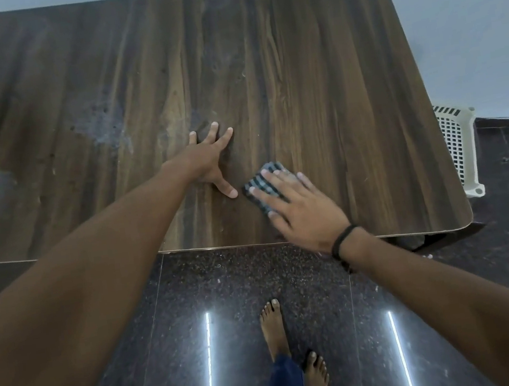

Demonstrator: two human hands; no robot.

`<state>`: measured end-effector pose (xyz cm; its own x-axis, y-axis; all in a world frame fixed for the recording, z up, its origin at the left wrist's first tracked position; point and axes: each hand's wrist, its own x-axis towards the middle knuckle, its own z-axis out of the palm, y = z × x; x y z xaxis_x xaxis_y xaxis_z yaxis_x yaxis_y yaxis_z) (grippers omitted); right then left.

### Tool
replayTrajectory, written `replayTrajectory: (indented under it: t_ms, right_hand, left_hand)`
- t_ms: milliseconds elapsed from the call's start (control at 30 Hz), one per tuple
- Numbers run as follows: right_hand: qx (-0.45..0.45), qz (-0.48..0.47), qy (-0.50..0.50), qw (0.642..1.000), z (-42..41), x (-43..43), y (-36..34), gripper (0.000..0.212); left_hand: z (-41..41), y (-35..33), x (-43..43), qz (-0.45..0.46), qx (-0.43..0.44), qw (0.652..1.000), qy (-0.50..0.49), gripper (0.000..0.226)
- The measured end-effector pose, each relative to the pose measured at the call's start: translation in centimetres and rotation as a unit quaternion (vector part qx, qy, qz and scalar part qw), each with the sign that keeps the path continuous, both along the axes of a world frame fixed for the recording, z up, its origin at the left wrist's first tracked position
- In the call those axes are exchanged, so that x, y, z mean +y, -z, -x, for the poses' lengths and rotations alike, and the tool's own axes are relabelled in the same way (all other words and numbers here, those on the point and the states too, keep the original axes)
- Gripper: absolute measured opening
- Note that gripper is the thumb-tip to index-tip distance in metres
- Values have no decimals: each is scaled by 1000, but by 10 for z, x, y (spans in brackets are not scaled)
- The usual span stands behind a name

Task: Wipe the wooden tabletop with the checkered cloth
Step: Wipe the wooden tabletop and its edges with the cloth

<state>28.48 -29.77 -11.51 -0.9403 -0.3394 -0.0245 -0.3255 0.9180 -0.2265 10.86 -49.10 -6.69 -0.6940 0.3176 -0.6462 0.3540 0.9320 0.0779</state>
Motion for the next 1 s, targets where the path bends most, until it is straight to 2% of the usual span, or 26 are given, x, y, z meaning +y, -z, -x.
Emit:
replayTrajectory:
  t_ms: [33,100,133,167,233,267,300,367,400,500,533,633,667,733,767,800,867,900,933,1000]
  right_hand:
    - [5,-3,37,999,14,13,0,58]
    - [-2,15,205,979,32,22,-4,61]
    - [-8,14,240,971,31,14,-4,61]
    - [-10,8,203,979,22,-2,-4,60]
    - [-9,3,64,998,1,-13,-1,58]
    - [-6,3,35,999,4,-5,-1,58]
    - [1,6,67,998,16,5,-1,58]
    - [-1,24,210,977,35,12,-2,59]
    - [1,18,239,971,36,4,-1,60]
    - [4,4,82,997,10,-14,3,59]
    - [6,1,59,998,10,-7,4,58]
    - [6,25,201,979,16,-4,1,60]
    - [-2,20,182,983,9,-15,0,60]
    - [2,3,28,1000,-7,-23,3,58]
    - [11,-5,-6,1000,-2,-12,2,57]
    - [21,-7,19,1000,14,3,2,57]
    - [22,4,179,984,39,21,0,58]
    - [14,12,225,974,38,17,0,59]
    - [6,3,206,979,27,4,2,59]
    - [-1,-11,49,999,-9,-16,2,59]
  left_hand:
    - [-1,0,0,-1,-1,1000,-2,152]
    - [-1,-1,1,-3,-9,1000,-6,151]
    - [-1,0,0,-6,-10,1000,-6,151]
    - [0,0,0,-6,-9,1000,-4,152]
    - [0,-1,-1,-3,-11,1000,-1,152]
    - [0,-1,0,-3,-13,1000,-3,152]
    - [-1,-1,0,-5,-14,1000,-6,152]
    - [-2,-3,1,-5,-13,1000,-10,151]
    - [-2,-3,1,-5,-14,1000,-11,151]
    - [-1,0,1,-6,-16,1000,-4,151]
    - [0,1,1,-5,-13,1000,0,151]
    - [9,3,-3,-15,-1,1000,2,149]
    - [15,4,-5,-17,9,1000,0,150]
    - [29,5,-11,-7,20,1000,-2,159]
    - [34,5,-16,0,18,1000,-6,164]
    - [37,5,-22,8,10,1000,-15,164]
    - [37,7,-31,17,-9,999,-27,157]
    - [35,7,-33,17,-9,999,-29,154]
    - [34,5,-34,15,-7,999,-29,153]
    - [33,4,-34,4,-7,999,-32,153]
